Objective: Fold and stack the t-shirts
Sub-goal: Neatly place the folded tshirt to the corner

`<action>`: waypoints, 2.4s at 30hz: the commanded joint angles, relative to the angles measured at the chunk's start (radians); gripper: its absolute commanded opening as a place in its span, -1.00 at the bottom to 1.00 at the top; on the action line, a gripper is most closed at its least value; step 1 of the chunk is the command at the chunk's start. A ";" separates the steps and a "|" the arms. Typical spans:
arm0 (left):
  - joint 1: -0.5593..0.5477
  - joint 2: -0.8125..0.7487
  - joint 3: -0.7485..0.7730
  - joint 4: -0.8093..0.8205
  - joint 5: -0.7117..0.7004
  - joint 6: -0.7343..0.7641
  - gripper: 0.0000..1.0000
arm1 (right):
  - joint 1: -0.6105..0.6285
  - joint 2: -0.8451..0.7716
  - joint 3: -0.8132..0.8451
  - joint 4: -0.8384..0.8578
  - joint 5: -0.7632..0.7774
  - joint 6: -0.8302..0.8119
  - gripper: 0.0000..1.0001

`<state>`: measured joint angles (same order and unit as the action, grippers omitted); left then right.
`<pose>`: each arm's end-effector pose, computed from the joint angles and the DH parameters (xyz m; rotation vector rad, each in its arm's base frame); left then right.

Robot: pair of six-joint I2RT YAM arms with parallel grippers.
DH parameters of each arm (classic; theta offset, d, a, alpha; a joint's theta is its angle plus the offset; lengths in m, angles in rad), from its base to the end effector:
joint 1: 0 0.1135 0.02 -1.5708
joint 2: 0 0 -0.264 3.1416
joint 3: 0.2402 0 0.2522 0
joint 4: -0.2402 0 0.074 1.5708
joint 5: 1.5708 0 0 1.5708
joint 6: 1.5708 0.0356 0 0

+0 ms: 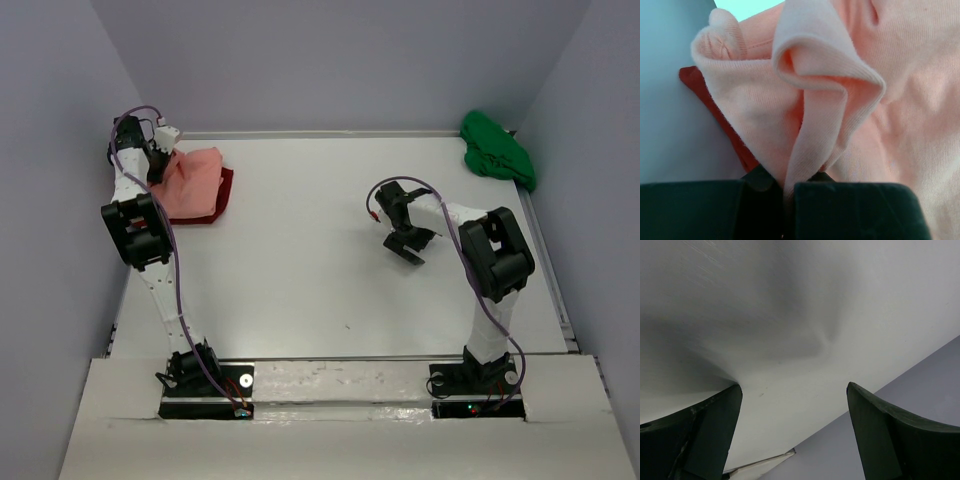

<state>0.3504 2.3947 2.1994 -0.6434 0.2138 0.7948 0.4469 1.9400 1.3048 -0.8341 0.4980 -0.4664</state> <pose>0.5083 0.1777 0.2233 0.6255 2.3205 0.2821 0.3308 0.1397 0.1579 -1.2681 2.6677 -0.7524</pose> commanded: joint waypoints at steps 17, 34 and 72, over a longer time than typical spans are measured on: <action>0.012 -0.093 -0.081 0.060 -0.059 -0.003 0.29 | 0.010 0.027 0.040 -0.020 0.004 0.018 0.81; 0.012 -0.491 -0.202 0.082 -0.025 -0.011 -0.56 | 0.010 -0.079 0.034 -0.017 -0.041 0.018 0.82; 0.002 0.024 0.043 0.315 0.019 -0.209 -1.00 | 0.010 0.065 0.103 -0.086 -0.087 0.017 0.69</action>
<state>0.3645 2.3745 2.1735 -0.3653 0.2615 0.6041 0.4469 1.9968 1.3830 -0.9230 0.4400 -0.4633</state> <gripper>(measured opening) 0.011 0.847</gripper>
